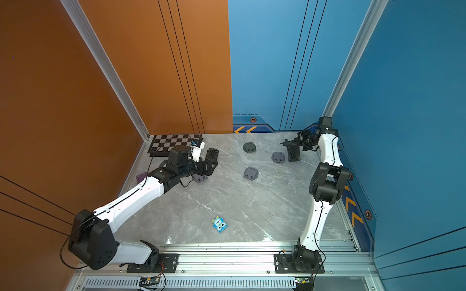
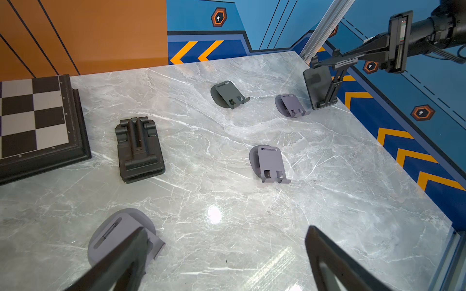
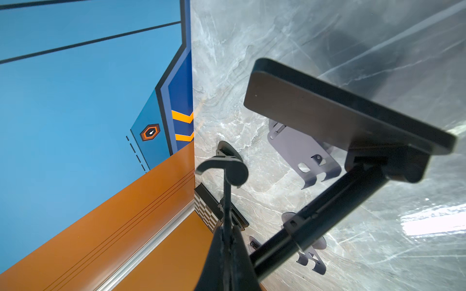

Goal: Open the phone stand
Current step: Move the phone stand to the center of the board.

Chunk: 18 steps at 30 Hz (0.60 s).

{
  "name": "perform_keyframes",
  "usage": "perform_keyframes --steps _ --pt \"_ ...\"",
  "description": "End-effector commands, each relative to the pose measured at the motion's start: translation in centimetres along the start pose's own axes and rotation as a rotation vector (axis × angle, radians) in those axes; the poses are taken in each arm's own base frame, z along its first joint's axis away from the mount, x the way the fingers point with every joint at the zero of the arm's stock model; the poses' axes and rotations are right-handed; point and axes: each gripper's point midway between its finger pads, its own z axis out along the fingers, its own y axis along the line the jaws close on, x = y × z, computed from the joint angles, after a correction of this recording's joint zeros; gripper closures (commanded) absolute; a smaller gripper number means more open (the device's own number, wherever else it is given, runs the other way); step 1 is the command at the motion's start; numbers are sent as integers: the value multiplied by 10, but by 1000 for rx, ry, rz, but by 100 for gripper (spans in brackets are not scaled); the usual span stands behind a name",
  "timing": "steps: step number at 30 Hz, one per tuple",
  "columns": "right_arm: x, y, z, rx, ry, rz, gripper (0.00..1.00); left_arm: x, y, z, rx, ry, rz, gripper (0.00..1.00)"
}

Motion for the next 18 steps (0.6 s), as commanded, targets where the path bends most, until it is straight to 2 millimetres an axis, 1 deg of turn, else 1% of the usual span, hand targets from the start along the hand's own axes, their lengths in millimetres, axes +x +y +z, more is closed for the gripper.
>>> perform_keyframes --steps 1,6,8,11,16,18 --pt "5 -5 6 17 54 46 100 6 -3 5 2 26 -8 2" --pt "3 -12 23 30 93 77 100 6 -3 6 5 30 -8 2" --pt "4 -12 31 29 111 83 100 7 -3 7 5 33 -7 2" --pt "9 -8 44 19 149 85 100 8 -2 8 4 36 -8 2" --pt "24 4 65 4 205 81 100 10 -1 9 -2 41 -6 2" --pt "32 12 75 -9 231 78 100 11 0 10 -5 43 -6 2"
